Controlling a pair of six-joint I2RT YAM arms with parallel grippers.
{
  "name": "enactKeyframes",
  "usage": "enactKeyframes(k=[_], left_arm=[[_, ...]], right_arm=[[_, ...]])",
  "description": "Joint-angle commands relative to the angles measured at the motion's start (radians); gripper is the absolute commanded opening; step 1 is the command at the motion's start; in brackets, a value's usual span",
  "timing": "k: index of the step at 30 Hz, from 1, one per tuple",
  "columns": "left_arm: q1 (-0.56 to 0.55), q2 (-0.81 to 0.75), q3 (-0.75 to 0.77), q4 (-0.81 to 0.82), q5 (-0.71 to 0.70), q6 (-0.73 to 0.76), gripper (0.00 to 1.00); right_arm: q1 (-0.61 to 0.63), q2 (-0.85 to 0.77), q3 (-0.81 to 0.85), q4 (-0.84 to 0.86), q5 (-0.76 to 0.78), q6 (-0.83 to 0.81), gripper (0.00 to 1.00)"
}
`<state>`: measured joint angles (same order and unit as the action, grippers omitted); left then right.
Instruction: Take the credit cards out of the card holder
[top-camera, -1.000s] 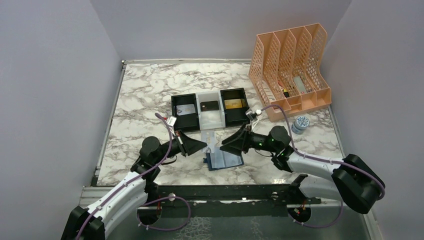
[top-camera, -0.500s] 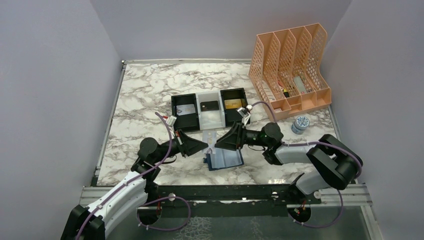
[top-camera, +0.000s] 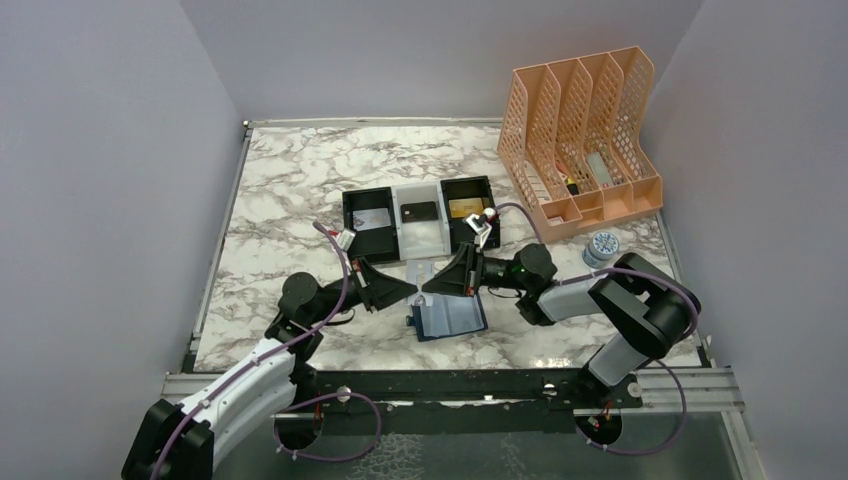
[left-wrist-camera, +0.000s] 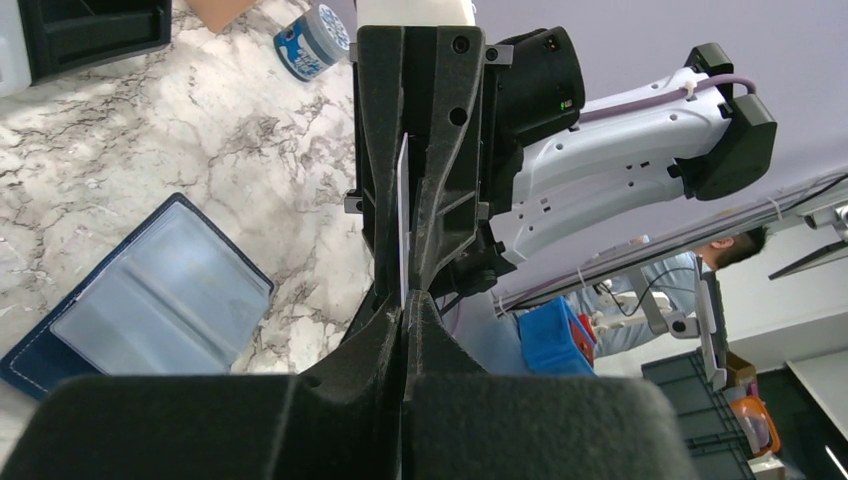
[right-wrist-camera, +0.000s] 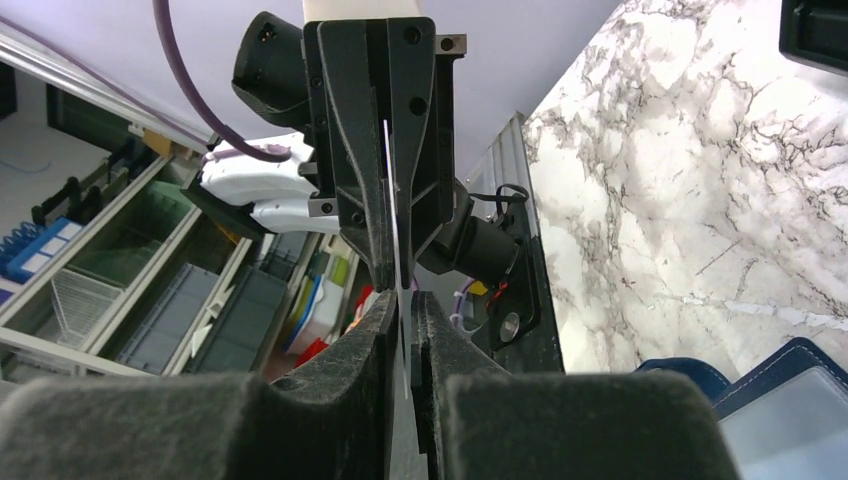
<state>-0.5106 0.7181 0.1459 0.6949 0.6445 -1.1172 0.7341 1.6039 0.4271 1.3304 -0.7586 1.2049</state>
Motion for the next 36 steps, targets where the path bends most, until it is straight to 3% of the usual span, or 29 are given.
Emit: enactKeyframes(k=[1,7,15,22,28,36], left_arm=[[-0.002,0.014,-0.008,0.051,0.024,-0.002,0.00],[-0.002,0.012,-0.014,0.052,0.016,-0.004,0.00],[-0.002,0.007,-0.020,0.052,0.008,-0.006,0.00],[-0.002,-0.026,-0.011,-0.006,-0.034,0.012,0.43],[-0.002,-0.027,0.065,-0.220,-0.084,0.122,0.97],[0.000,-0.027,0.361,-0.853,-0.387,0.414,0.99]], right_arm=[[0.007,0.029,0.034,0.084,-0.024,0.021,0.10],[0.006,0.029,0.030,0.063,0.000,0.005,0.09],[0.007,0.018,0.009,0.010,0.027,-0.022,0.01],[0.007,-0.092,-0.015,-0.165,0.114,-0.123,0.01],[0.007,-0.231,-0.032,-0.378,0.230,-0.236,0.01],[0.007,-0.414,-0.010,-0.714,0.409,-0.416,0.01]])
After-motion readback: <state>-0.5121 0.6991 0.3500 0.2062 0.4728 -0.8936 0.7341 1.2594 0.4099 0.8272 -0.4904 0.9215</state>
